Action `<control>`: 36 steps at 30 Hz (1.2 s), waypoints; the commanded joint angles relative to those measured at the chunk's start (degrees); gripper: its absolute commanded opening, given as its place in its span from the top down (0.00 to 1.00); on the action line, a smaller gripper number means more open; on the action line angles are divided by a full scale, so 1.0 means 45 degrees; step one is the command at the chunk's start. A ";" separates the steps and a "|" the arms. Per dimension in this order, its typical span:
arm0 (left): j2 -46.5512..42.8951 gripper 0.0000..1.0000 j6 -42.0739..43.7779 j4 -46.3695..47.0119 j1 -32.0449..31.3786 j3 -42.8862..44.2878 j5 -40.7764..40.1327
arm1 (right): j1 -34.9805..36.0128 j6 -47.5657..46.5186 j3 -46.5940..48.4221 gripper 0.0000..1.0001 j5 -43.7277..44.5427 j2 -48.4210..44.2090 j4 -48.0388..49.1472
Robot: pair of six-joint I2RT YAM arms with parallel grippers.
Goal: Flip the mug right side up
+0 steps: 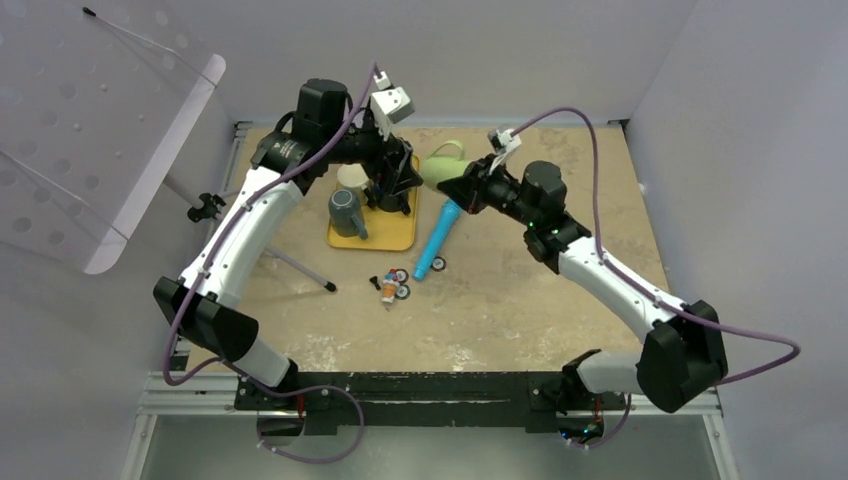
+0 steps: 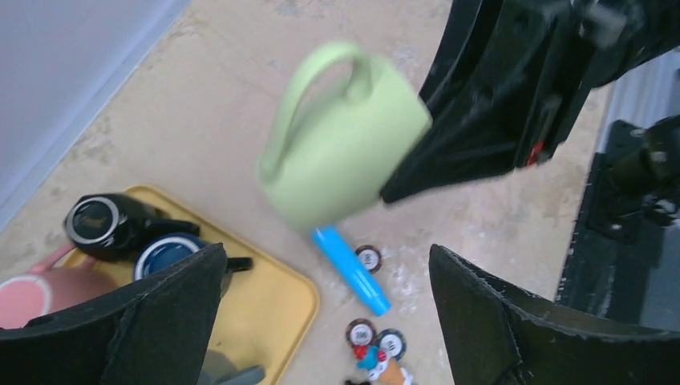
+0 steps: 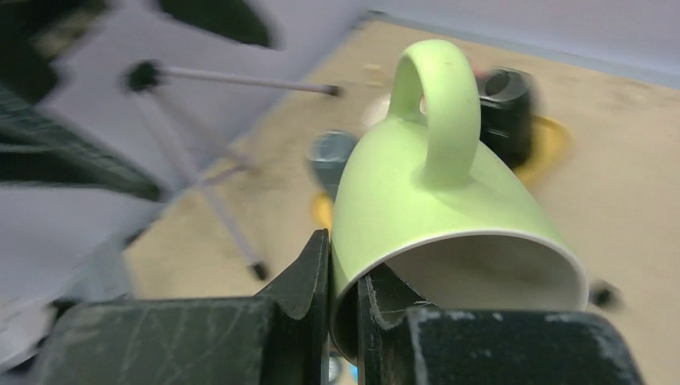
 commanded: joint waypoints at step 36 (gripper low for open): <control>0.3579 0.17 1.8106 -0.0601 -0.0427 -0.4562 -0.9306 | -0.5047 -0.6763 0.8624 0.41 0.6484 0.6734 -1.5253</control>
